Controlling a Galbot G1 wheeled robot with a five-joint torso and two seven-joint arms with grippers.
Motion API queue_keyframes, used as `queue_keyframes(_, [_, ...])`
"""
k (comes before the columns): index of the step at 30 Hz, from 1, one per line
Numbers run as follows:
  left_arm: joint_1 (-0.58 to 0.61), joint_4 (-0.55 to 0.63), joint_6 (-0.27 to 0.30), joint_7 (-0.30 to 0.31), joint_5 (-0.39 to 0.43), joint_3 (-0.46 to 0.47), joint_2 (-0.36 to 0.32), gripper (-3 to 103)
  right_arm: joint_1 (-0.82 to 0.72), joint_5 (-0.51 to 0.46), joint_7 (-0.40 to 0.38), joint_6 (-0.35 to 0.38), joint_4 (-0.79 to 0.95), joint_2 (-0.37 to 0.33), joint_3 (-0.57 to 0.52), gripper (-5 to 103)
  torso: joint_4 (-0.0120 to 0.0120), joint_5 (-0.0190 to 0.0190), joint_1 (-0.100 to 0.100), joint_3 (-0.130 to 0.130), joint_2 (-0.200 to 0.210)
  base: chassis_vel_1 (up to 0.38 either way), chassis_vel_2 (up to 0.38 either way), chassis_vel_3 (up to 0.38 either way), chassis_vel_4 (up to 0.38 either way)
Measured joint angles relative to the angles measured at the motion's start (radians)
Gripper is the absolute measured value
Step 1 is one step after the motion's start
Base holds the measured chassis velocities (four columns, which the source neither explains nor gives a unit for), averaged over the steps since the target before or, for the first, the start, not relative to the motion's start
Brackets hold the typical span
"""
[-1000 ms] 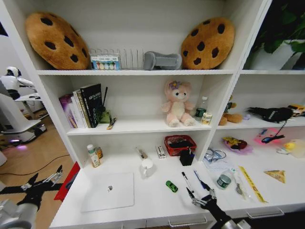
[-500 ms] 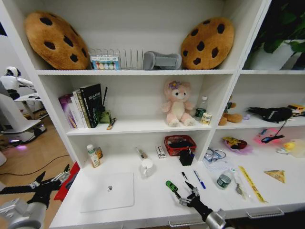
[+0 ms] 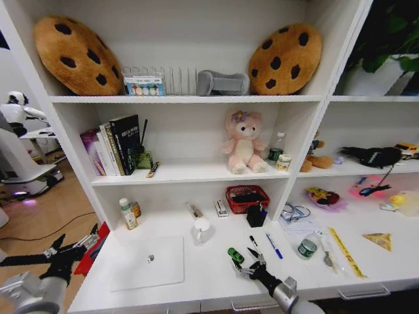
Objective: Organize the objects on the table.
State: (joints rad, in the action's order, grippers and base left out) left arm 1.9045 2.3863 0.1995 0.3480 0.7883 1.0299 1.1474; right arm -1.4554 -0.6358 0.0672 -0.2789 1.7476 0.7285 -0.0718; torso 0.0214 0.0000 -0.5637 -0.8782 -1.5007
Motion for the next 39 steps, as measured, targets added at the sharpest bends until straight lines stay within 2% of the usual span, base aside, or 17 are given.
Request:
queue_keyframes(4, [-0.003,-0.006,0.000,0.003,0.000,-0.001,0.001,100,0.025,-0.015,-0.004,0.018,0.004,-0.007,0.028,100,-0.0001,0.0000,0.000,0.000,0.000,0.000,0.000,0.000,0.000])
queue_keyframes(8, [-0.003,-0.008,-0.001,0.008,0.013,0.001,0.004,100,0.030,-0.015,-0.008,0.022,-0.010,-0.006,0.036,79,0.0001,0.0000,0.000,0.000,0.000,0.000,0.000,0.000,0.000])
queue_keyframes(10, [-0.003,-0.008,-0.002,0.013,0.017,-0.002,0.006,100,0.030,-0.014,-0.008,0.022,-0.013,-0.006,0.036,79,0.0000,0.0001,0.000,0.000,0.000,0.000,0.000,0.000,0.000])
queue_keyframes(13, [-0.007,-0.007,-0.002,0.021,0.020,-0.016,0.011,100,0.026,-0.009,-0.008,0.019,-0.017,-0.011,0.041,63,0.0001,0.0001,0.000,0.000,0.000,0.000,0.000,0.000,0.000])
queue_keyframes(16, [-0.009,-0.005,-0.004,0.023,0.017,-0.023,0.011,100,0.025,-0.004,-0.008,0.015,-0.018,-0.019,0.046,57,0.0000,-0.0001,0.000,0.000,0.000,0.000,0.000,0.000,0.000])
queue_keyframes(19, [-0.014,-0.001,-0.004,0.025,0.015,-0.032,0.011,100,0.028,0.003,-0.006,0.010,-0.023,-0.029,0.049,41,0.0000,-0.0001,0.000,0.000,0.000,0.000,0.000,0.000,0.000])
queue_keyframes(20, [-0.014,-0.001,-0.004,0.025,0.015,-0.032,0.011,100,0.028,0.003,-0.006,0.010,-0.023,-0.029,0.049,41,0.0000,-0.0001,0.000,0.000,0.000,0.000,0.000,0.000,0.000])
queue_keyframes(21, [-0.014,0.000,-0.004,0.026,0.015,-0.032,0.010,100,0.029,0.001,-0.006,0.010,-0.022,-0.029,0.048,37,0.0001,0.0001,0.000,0.000,0.000,0.000,0.000,0.000,0.000])
queue_keyframes(27, [-0.011,-0.001,-0.004,0.025,0.015,-0.032,0.010,100,0.025,-0.004,-0.006,0.011,-0.004,-0.031,0.036,37,0.0000,0.0001,0.000,0.000,0.000,0.000,0.000,0.000,0.000])
queue_keyframes(31, [-0.010,-0.005,-0.004,0.025,0.006,-0.036,0.011,100,-0.010,-0.013,-0.007,0.008,0.046,-0.030,-0.009,37,0.0000,0.0003,0.000,0.000,0.000,0.000,0.000,0.000,0.000])
queue_keyframes(33, [-0.012,-0.009,-0.005,0.025,0.002,-0.039,0.011,100,-0.041,-0.016,-0.004,0.002,0.080,-0.039,-0.049,37,-0.0001,0.0001,0.000,0.000,0.000,0.000,0.000,0.000,0.000])
queue_keyframes(34, [-0.014,-0.011,-0.005,0.024,0.000,-0.044,0.010,100,-0.084,-0.021,0.006,-0.005,0.120,-0.052,-0.103,37,0.0000,0.0001,0.000,0.000,0.000,0.000,0.000,0.000,0.000])
queue_keyframes(35, [-0.014,-0.011,-0.005,0.024,0.000,-0.044,0.010,100,-0.084,-0.021,0.006,-0.005,0.120,-0.052,-0.103,37,0.0000,0.0001,0.000,0.000,0.000,0.000,0.000,0.000,0.000])
queue_keyframes(38, [-0.022,-0.013,-0.005,0.025,-0.006,-0.059,0.006,100,-0.199,-0.037,0.034,-0.015,0.265,-0.100,-0.254,37,0.0003,0.0000,0.000,0.000,0.000,0.000,0.000,0.000,0.000])
queue_keyframes(39, [-0.022,-0.013,-0.005,0.025,-0.006,-0.059,0.006,100,-0.199,-0.037,0.034,-0.015,0.265,-0.100,-0.254,37,0.0003,0.0000,0.000,0.000,0.000,0.000,0.000,0.000,0.000])
